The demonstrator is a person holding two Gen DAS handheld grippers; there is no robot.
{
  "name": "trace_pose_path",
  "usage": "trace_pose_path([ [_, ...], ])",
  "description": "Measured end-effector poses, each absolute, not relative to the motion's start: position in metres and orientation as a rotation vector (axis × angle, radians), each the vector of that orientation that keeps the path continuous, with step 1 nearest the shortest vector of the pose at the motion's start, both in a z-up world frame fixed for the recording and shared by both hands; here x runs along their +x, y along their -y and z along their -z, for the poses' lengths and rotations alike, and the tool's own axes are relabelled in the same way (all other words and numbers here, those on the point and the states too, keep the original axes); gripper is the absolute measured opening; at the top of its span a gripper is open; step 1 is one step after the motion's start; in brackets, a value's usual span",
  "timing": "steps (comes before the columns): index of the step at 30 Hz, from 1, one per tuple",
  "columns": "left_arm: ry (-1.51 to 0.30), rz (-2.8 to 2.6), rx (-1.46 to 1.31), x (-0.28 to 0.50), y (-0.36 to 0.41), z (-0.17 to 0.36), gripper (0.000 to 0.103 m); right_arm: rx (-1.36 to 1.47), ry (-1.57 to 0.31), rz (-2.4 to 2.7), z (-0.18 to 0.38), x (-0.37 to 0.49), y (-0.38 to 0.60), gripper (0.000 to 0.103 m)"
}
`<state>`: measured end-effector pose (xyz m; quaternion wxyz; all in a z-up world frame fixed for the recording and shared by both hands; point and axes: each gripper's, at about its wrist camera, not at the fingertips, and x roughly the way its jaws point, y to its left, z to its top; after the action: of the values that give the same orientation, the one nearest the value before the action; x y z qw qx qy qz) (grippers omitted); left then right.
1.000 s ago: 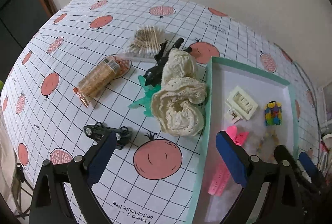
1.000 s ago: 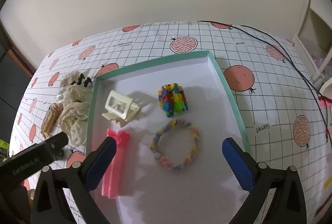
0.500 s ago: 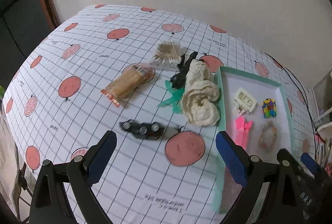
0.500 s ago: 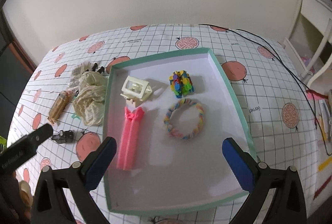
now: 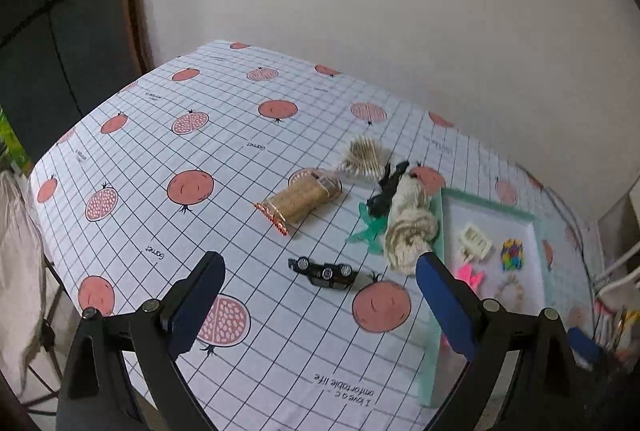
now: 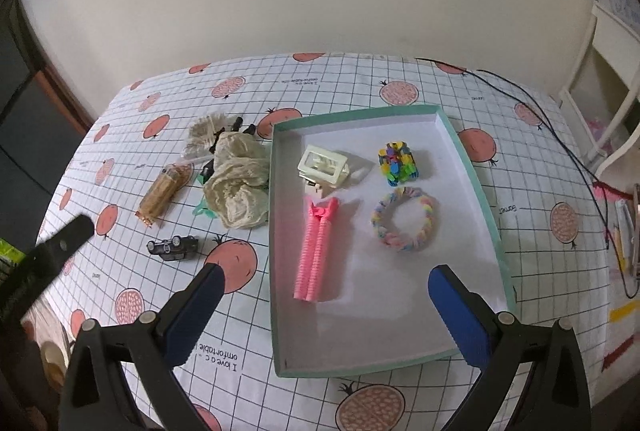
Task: Organize objects
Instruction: 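Move both tools back from the tray toward the lace scrunchie and wafer pack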
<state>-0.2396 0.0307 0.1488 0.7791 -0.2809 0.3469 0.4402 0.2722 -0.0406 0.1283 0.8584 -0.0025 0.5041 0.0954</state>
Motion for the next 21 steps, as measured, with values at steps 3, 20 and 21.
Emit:
trace_pose_path([
  [3,-0.719,-0.958,-0.605,-0.237,-0.033,-0.151,0.097,-0.023,-1.055,-0.206,-0.128,0.272,0.037,0.103],
  [20,-0.804,-0.946,-0.633,-0.227,-0.092,-0.126,0.096,-0.058,-1.097,-0.227,-0.117,0.298,-0.003,0.103],
  [21,-0.815,-0.940,-0.644,-0.228,-0.097,-0.123,0.096,-0.072,-1.098,-0.228,-0.117,0.300,-0.007,0.103],
])
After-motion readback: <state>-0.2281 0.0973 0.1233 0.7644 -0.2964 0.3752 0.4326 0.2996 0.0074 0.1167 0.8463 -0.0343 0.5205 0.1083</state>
